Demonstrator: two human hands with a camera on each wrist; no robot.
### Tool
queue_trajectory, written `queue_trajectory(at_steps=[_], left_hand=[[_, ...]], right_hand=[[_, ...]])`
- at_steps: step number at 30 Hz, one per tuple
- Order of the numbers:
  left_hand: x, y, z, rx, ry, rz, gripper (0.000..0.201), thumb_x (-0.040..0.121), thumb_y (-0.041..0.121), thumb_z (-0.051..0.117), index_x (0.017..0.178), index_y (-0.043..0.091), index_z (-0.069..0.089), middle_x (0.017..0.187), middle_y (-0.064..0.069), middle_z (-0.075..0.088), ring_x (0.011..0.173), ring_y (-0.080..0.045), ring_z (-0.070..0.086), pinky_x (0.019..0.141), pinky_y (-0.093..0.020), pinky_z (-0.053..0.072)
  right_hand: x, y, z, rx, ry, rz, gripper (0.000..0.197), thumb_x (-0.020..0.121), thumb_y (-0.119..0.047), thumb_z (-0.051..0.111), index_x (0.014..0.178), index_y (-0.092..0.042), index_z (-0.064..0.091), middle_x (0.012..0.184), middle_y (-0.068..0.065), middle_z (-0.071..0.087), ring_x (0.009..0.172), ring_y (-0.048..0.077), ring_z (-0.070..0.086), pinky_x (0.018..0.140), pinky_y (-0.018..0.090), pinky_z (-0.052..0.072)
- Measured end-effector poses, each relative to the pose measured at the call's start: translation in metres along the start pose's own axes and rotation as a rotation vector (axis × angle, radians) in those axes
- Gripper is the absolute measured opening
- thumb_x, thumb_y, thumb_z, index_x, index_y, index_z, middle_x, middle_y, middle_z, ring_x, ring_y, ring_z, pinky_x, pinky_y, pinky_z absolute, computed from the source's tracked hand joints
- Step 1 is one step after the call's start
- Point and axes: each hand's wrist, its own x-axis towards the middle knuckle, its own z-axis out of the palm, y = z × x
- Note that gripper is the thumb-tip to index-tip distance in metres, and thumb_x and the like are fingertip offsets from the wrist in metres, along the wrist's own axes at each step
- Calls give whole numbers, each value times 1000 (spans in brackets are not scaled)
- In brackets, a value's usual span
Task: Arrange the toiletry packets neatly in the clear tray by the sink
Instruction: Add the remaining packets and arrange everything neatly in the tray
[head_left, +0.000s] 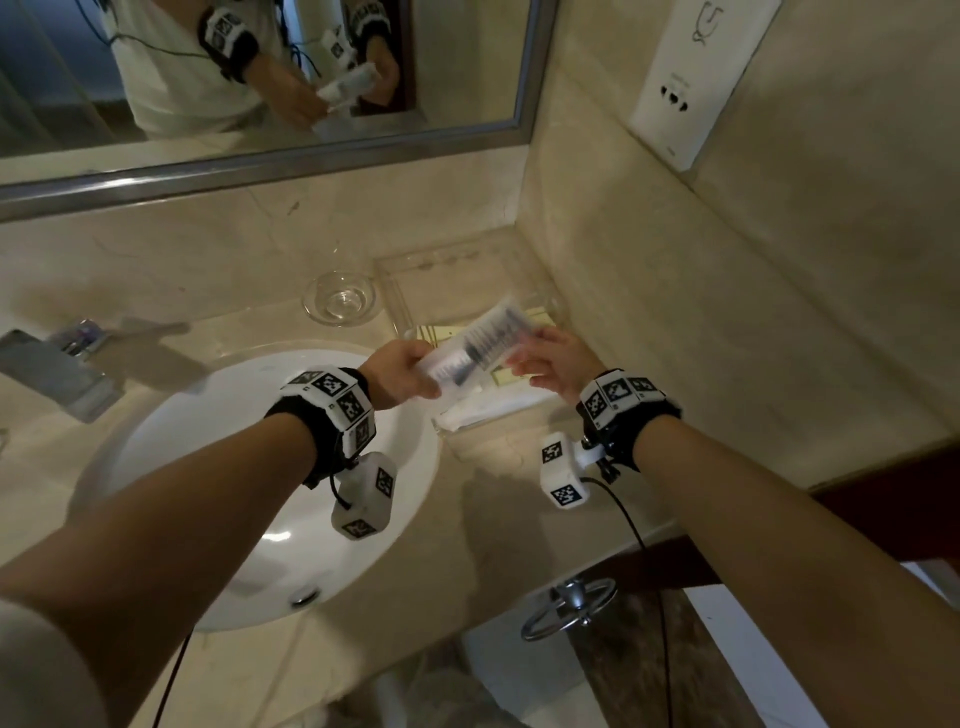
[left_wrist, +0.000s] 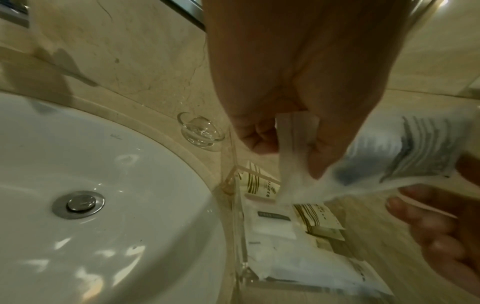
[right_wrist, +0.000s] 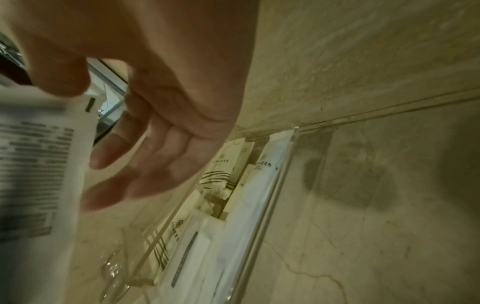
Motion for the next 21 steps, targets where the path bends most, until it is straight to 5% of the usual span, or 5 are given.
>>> queue_trajectory(at_steps=[3, 5, 11, 16, 21], left_hand=[[2, -1, -1, 7, 112, 54, 18, 76, 1, 67, 94, 0, 65, 85, -8, 56, 84, -20, 52, 74, -27, 37], [3, 0, -1, 33, 155, 73, 10, 78, 3, 65, 87, 7, 64, 84, -6, 58, 82, -20, 52, 73, -27, 39], [2, -1, 0, 168, 348, 191, 14, 81, 2, 57, 94, 4, 62, 102, -16, 61, 90, -28, 55, 74, -28, 38], [9, 0, -1, -171, 396, -71, 55, 81, 16, 64, 129, 8, 37, 108, -9, 52, 95, -26, 55, 84, -35, 46], [14, 2, 3, -384, 314, -234, 26, 92, 19, 44, 101, -1, 57, 79, -10, 66, 60, -17, 66, 71, -34, 53]], right_hand=[[-5, -3, -2, 85, -95, 139, 62, 92, -60, 32, 96, -5, 60, 70, 7, 73, 59, 15, 71, 57, 24, 57], [-6, -4, -1, 148, -118, 197, 72, 89, -65, 27, 106, -3, 58, 75, 14, 73, 64, 20, 72, 58, 27, 58], [-13, -12, -3, 222, -165, 191, 24, 96, -11, 48, 116, 1, 55, 99, 13, 64, 80, 18, 68, 64, 23, 60], [-10, -8, 0, -48, -200, 136, 46, 91, -4, 55, 136, -3, 46, 117, 12, 58, 91, 15, 61, 75, 23, 54], [-3, -3, 3, -18, -152, 110, 47, 88, 4, 55, 133, 5, 43, 99, 8, 62, 88, 19, 62, 93, 33, 48]])
